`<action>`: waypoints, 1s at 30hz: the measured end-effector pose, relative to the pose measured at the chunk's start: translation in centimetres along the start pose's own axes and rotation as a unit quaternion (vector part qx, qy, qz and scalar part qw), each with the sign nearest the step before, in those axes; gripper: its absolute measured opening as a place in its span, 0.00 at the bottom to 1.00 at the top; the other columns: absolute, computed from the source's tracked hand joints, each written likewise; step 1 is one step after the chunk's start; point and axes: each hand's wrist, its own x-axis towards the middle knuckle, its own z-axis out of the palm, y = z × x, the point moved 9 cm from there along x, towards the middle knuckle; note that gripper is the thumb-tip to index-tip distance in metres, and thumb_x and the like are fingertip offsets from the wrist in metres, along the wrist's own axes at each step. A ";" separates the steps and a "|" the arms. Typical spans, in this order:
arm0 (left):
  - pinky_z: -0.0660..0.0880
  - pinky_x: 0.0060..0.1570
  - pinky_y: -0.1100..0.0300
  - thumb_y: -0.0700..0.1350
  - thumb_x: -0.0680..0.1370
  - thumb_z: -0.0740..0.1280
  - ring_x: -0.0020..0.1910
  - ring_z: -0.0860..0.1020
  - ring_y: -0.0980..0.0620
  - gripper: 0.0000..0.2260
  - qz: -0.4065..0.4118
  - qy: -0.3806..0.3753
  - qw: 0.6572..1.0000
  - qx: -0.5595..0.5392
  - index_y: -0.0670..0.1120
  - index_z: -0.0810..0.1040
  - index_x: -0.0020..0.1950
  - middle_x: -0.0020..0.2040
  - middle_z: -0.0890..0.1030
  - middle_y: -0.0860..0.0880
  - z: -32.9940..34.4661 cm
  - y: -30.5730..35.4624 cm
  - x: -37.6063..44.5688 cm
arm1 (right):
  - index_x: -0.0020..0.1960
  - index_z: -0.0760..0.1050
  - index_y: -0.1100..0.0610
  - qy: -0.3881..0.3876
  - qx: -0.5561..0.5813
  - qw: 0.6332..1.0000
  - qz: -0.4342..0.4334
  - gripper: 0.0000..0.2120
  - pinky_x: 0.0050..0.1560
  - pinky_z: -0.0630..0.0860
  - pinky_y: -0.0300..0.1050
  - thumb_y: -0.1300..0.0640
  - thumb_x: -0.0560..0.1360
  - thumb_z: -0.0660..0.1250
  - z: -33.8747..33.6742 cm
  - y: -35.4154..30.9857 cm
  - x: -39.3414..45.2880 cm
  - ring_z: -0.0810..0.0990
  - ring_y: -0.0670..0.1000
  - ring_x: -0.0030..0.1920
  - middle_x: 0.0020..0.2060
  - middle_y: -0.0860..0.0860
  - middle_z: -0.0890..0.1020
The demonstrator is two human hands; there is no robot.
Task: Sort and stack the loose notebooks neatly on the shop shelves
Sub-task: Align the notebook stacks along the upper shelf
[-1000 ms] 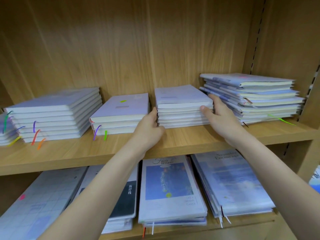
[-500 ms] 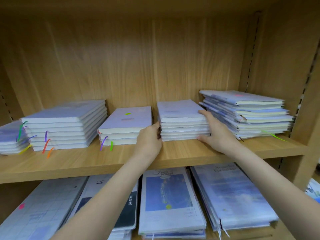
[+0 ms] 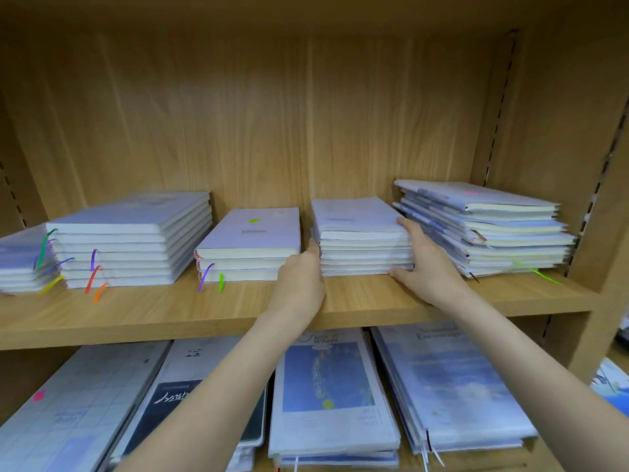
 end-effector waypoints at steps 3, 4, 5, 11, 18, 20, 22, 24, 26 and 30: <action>0.74 0.52 0.55 0.35 0.76 0.62 0.54 0.77 0.45 0.23 0.003 -0.019 0.997 -0.076 0.45 0.66 0.71 0.54 0.81 0.44 0.0 0.4 0.0 | 0.74 0.54 0.55 0.013 0.009 1.000 0.005 0.37 0.57 0.62 0.39 0.63 0.72 0.70 -0.1 0.0 -0.1 0.67 0.56 0.67 0.68 0.57 0.69; 0.74 0.56 0.54 0.35 0.76 0.64 0.56 0.77 0.46 0.23 0.003 -0.027 0.994 -0.108 0.45 0.67 0.71 0.55 0.80 0.45 -0.1 0.5 0.1 | 0.74 0.54 0.55 0.016 0.013 1.000 0.007 0.37 0.56 0.62 0.39 0.63 0.71 0.70 -0.2 0.0 -0.2 0.68 0.56 0.66 0.67 0.57 0.69; 0.73 0.58 0.55 0.34 0.75 0.65 0.58 0.77 0.46 0.23 -0.005 -0.040 0.990 -0.137 0.45 0.67 0.70 0.57 0.80 0.45 -0.1 0.4 0.2 | 0.74 0.54 0.55 0.017 0.015 1.000 0.008 0.38 0.56 0.63 0.39 0.63 0.71 0.71 -0.2 0.0 -0.2 0.68 0.56 0.66 0.67 0.57 0.70; 0.72 0.62 0.51 0.32 0.73 0.66 0.60 0.76 0.46 0.26 -0.039 -0.096 0.977 -0.186 0.43 0.67 0.70 0.59 0.79 0.44 0.9 -0.2 0.7 | 0.74 0.55 0.54 0.019 0.016 1.000 0.012 0.38 0.52 0.62 0.37 0.61 0.71 0.71 -0.1 0.4 -0.1 0.68 0.55 0.66 0.67 0.56 0.70; 0.71 0.63 0.49 0.34 0.72 0.68 0.61 0.75 0.45 0.25 -0.036 -0.120 0.976 -0.177 0.42 0.68 0.69 0.60 0.78 0.44 1.3 -0.4 1.3 | 0.74 0.55 0.54 0.015 0.011 1.000 0.016 0.37 0.57 0.63 0.39 0.61 0.71 0.71 -0.4 0.0 -0.4 0.67 0.55 0.67 0.68 0.55 0.69; 0.71 0.63 0.50 0.34 0.73 0.68 0.61 0.75 0.46 0.25 -0.027 -0.122 0.977 -0.176 0.43 0.68 0.69 0.61 0.78 0.44 1.3 -0.3 1.2 | 0.74 0.55 0.55 0.017 0.010 1.000 0.014 0.37 0.57 0.63 0.38 0.61 0.71 0.71 -0.3 -0.1 -0.5 0.67 0.55 0.67 0.68 0.55 0.69; 0.71 0.63 0.51 0.33 0.73 0.68 0.61 0.75 0.45 0.25 -0.020 -0.113 0.978 -0.175 0.43 0.68 0.69 0.61 0.78 0.44 1.2 -0.1 1.1 | 0.74 0.55 0.54 0.019 0.012 1.000 0.016 0.37 0.58 0.63 0.39 0.61 0.71 0.71 -0.5 -0.2 -0.5 0.68 0.55 0.67 0.68 0.55 0.69; 0.72 0.61 0.54 0.33 0.73 0.67 0.60 0.76 0.45 0.24 -0.022 -0.087 0.983 -0.163 0.42 0.69 0.68 0.60 0.78 0.44 0.9 -0.2 1.0 | 0.74 0.55 0.54 0.017 0.024 0.999 0.024 0.37 0.57 0.63 0.38 0.62 0.71 0.71 -0.5 -0.1 -0.5 0.68 0.55 0.67 0.68 0.54 0.69; 0.72 0.58 0.59 0.32 0.74 0.65 0.60 0.76 0.46 0.22 -0.028 -0.052 0.982 -0.178 0.42 0.70 0.68 0.59 0.79 0.44 0.4 -0.3 0.8 | 0.74 0.56 0.54 0.020 0.039 0.999 0.031 0.38 0.53 0.63 0.37 0.62 0.71 0.71 -0.5 0.2 -0.5 0.69 0.54 0.66 0.67 0.54 0.70; 0.71 0.56 0.63 0.30 0.75 0.63 0.58 0.77 0.48 0.27 -0.033 -0.027 0.977 -0.207 0.44 0.65 0.72 0.59 0.78 0.44 0.1 -0.6 0.5 | 0.73 0.57 0.52 0.029 0.043 0.998 0.037 0.37 0.51 0.65 0.38 0.60 0.70 0.72 -0.5 0.7 -0.5 0.72 0.54 0.62 0.64 0.54 0.73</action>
